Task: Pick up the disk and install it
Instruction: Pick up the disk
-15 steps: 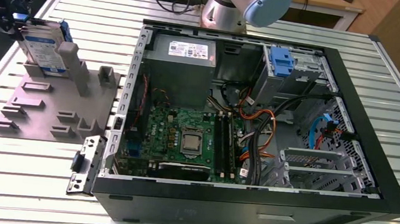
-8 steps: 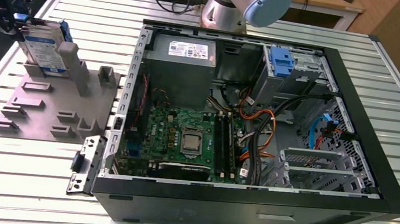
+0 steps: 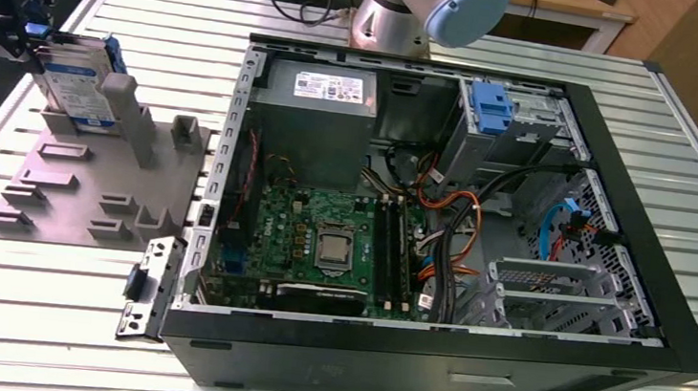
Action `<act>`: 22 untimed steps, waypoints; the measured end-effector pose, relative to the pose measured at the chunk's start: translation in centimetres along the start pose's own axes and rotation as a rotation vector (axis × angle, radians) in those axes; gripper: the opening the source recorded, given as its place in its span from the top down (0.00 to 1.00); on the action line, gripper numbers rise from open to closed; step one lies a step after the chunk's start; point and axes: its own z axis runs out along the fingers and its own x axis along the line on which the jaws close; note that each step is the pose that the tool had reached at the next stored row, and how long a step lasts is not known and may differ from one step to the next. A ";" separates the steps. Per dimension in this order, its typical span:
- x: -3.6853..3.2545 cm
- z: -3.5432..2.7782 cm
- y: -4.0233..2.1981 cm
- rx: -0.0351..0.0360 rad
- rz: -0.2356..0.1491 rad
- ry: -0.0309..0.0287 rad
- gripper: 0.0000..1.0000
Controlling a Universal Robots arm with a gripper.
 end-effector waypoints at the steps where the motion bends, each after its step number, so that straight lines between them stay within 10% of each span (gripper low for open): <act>1: -0.03 0.01 0.02 0.0000 0.000 0.0000 0.48; 22: -0.21 -0.10 0.06 0.0022 -0.007 0.0035 0.48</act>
